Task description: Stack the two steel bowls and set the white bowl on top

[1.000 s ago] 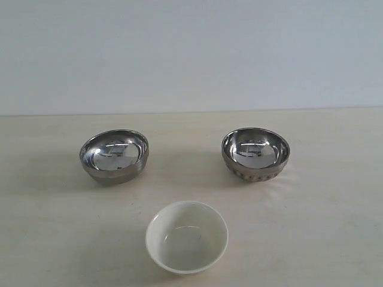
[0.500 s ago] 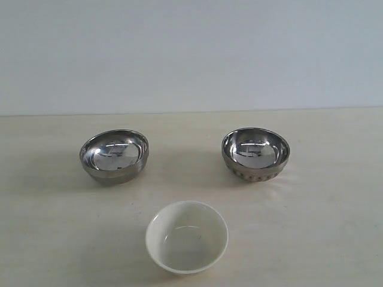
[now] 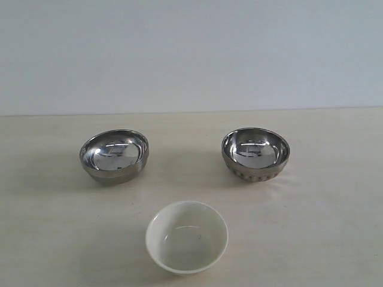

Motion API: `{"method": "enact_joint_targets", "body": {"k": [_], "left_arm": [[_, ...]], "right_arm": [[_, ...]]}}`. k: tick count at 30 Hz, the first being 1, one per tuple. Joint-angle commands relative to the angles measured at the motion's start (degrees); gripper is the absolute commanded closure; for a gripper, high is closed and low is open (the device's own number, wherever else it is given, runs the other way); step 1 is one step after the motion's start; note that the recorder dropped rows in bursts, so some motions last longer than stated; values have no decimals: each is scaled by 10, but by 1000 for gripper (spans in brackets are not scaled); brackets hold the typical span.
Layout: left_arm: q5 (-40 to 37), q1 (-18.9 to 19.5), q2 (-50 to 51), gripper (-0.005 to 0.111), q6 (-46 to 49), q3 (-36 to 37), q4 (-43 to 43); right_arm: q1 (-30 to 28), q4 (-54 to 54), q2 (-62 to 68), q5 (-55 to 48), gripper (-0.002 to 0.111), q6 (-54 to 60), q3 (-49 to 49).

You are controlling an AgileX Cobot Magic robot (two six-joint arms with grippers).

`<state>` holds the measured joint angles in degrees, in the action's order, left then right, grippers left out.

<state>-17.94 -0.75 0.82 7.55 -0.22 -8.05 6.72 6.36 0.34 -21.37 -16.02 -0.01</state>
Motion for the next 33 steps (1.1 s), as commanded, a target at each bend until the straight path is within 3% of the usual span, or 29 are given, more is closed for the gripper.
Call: {"method": "enact_joint_targets", "body": {"k": [1,24,33], "left_arm": [[1,2,-4,103,-5,2,-5],[1,2,-4,103,-5,2,-5],[1,2,-4,103,-5,2,-5]], "right_arm": [[-4,118,-3,2,108,-135,0],[-4,146,-3,26,108,-138,0],[-4,202,-3,134,108,-143,0]]}}
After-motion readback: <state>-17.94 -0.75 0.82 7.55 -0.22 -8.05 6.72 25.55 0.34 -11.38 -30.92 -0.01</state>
